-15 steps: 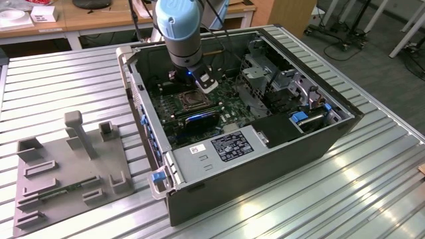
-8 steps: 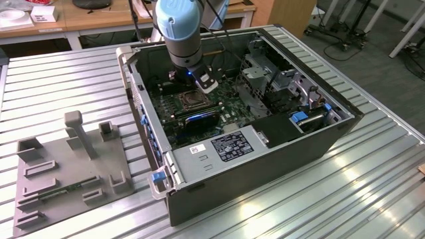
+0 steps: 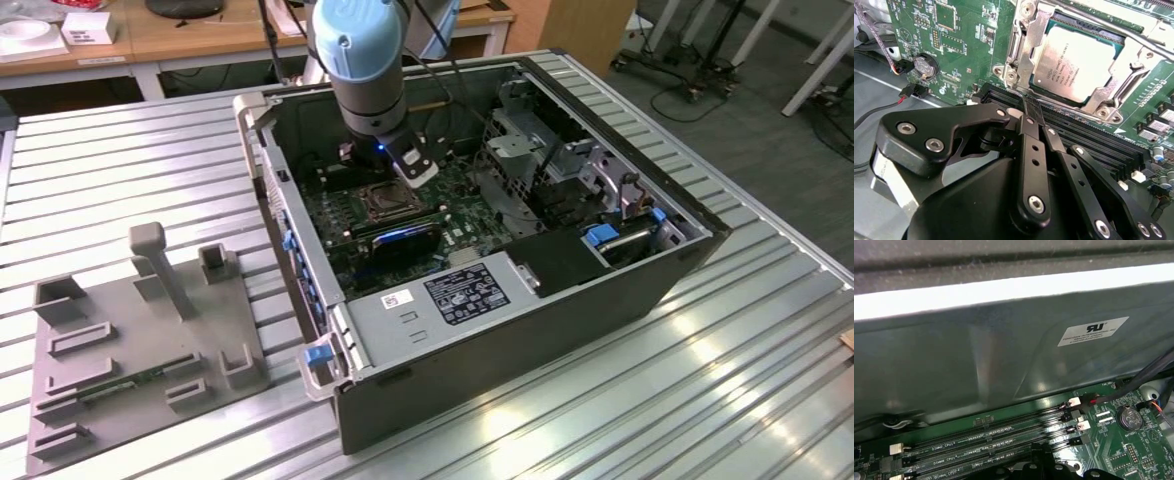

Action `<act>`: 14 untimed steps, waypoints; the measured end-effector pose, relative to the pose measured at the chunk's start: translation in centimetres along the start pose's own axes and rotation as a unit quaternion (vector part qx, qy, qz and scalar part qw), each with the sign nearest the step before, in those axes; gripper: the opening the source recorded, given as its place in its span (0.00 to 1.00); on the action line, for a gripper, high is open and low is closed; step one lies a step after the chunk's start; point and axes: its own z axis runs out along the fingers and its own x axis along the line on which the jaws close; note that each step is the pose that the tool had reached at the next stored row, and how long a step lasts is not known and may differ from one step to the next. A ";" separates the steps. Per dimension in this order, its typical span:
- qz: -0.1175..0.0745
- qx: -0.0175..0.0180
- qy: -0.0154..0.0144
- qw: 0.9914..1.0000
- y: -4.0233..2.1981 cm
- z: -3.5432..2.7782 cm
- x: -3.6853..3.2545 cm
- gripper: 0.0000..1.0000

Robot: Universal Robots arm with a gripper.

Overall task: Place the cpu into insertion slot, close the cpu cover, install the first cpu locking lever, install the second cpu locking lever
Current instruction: 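Install the first cpu locking lever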

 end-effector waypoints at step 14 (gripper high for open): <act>0.000 0.001 0.000 1.000 0.03 0.15 -0.18 0.11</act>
